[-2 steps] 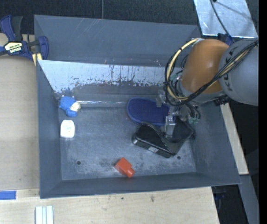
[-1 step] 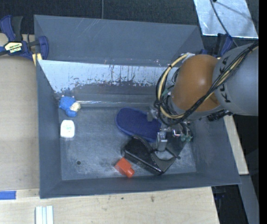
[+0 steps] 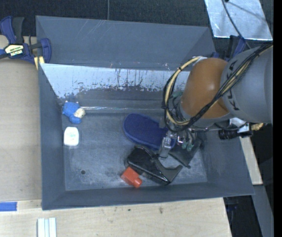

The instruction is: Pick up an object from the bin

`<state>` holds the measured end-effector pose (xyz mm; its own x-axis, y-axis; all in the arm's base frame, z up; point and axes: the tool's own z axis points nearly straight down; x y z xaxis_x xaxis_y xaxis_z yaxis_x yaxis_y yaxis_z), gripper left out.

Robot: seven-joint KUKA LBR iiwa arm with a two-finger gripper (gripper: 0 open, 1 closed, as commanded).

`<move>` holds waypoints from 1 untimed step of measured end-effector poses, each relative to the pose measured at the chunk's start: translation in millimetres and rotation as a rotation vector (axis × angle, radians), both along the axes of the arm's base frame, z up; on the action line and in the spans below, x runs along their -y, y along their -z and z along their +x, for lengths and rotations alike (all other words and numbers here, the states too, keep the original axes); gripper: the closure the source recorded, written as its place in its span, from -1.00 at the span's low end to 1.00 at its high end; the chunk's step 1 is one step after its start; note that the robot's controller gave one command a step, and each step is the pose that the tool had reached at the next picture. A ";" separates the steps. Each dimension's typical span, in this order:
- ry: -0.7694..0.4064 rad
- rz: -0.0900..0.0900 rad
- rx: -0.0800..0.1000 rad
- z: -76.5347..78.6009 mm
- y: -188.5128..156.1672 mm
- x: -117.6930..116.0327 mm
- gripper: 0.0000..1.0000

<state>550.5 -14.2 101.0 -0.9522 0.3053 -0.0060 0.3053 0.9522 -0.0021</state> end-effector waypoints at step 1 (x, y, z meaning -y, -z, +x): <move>0.265 0.002 0.014 0.1 27.0 3.4 -1.00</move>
Offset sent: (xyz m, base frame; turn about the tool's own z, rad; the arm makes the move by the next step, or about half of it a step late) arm -0.0050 0.0001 -0.0310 0.2629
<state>550.6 -17.6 74.0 -0.8389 0.5440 -0.0182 0.5440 0.8391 0.0059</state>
